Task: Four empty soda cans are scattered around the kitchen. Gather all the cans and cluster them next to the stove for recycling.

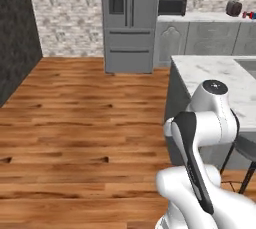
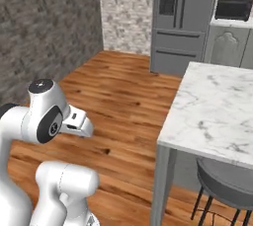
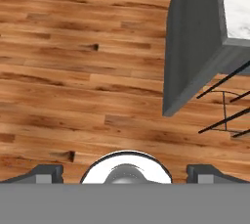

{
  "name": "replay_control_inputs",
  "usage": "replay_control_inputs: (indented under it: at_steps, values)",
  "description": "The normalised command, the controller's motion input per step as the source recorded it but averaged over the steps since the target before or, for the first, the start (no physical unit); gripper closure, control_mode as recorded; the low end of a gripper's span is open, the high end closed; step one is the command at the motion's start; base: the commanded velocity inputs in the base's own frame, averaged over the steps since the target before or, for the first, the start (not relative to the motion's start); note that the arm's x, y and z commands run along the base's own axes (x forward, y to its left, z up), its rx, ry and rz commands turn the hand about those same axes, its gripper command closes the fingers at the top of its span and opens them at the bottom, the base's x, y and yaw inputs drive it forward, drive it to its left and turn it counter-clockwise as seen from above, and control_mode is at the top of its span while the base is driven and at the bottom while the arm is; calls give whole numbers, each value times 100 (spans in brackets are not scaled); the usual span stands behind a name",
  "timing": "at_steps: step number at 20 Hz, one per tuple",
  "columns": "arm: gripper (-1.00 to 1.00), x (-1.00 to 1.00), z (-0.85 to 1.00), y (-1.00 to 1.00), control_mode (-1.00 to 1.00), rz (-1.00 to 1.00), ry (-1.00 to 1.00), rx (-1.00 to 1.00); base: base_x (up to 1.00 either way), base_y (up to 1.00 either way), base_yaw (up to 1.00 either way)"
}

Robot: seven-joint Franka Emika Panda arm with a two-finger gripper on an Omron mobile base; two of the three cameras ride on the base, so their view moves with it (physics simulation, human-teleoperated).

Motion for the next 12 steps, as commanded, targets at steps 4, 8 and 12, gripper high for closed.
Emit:
replay_control_inputs:
  at_steps: [4, 8, 12]
  values:
    - [-100, 0, 0, 0, 100, 0, 0, 0, -58, -93, 8]
    - [-100, 0, 0, 0, 100, 0, 0, 0, -52, -97, 3]
    - [-100, 0, 0, 0, 100, 0, 0, 0, -31, -89, 1]
